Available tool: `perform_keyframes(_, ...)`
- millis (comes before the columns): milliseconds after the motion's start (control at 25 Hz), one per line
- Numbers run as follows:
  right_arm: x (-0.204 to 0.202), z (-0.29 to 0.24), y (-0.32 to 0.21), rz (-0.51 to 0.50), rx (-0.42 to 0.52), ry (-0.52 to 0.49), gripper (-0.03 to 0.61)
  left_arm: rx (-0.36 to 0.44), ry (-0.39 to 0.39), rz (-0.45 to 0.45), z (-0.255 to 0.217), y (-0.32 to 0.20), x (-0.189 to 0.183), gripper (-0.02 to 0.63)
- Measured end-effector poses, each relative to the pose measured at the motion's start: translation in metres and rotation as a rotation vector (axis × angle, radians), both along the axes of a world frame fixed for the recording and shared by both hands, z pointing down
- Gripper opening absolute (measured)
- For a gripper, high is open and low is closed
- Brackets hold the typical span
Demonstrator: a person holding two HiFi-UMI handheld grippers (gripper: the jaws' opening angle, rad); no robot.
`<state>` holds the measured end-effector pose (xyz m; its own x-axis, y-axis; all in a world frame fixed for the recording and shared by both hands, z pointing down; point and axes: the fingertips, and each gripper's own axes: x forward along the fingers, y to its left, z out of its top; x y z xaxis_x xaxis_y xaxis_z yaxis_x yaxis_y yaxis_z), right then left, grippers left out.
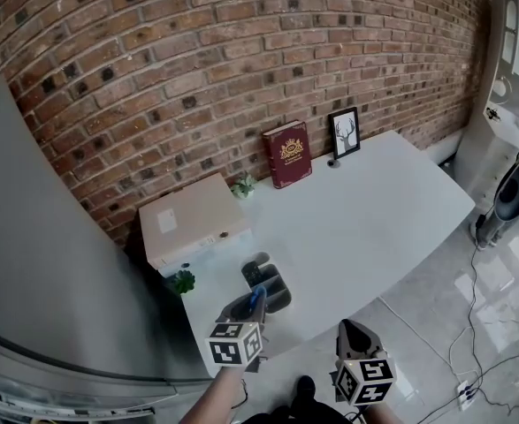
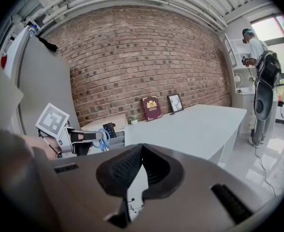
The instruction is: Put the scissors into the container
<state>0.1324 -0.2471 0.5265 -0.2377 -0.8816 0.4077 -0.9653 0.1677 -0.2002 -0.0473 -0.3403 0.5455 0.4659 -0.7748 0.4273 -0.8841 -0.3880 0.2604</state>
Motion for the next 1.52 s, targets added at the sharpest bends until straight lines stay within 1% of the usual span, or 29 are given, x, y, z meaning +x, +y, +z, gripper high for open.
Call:
perform_keyframes(240, -0.002, 0.002, 0.000, -0.003, -0.002, 0.001, 0.000, -0.004, -0.003, 0.004, 0.002, -0.002, 0.000, 0.044)
perform_keyframes(480, -0.004, 0.004, 0.003, -0.013, -0.004, -0.002, 0.000, -0.017, -0.029, 0.010, 0.010, 0.000, 0.002, 0.046)
perform_keyframes(520, -0.003, 0.004, 0.004, -0.014, -0.006, -0.002, 0.000, -0.020, -0.030, 0.009, 0.011, 0.001, 0.002, 0.050)
perform_keyframes(640, -0.003, 0.004, 0.006, -0.021, -0.011, -0.002, 0.000, -0.035, -0.032, 0.010, 0.014, 0.006, 0.002, 0.095)
perform_keyframes(800, -0.006, 0.006, 0.009, -0.031, -0.014, -0.003, 0.000, -0.051, -0.035, 0.008, 0.017, 0.016, -0.001, 0.113)
perform_keyframes(1040, -0.013, 0.005, 0.012, -0.050, -0.010, -0.002, 0.000, -0.059, -0.039, -0.002, 0.016, 0.031, -0.011, 0.114)
perform_keyframes(1360, -0.026, 0.004, 0.017, -0.079, -0.010, 0.001, 0.000, -0.061, -0.047, -0.040, 0.014, 0.050, -0.030, 0.111)
perform_keyframes(1520, -0.031, 0.004, 0.021, -0.084, -0.012, 0.004, 0.000, -0.054, -0.049, -0.047, 0.010, 0.058, -0.037, 0.093)
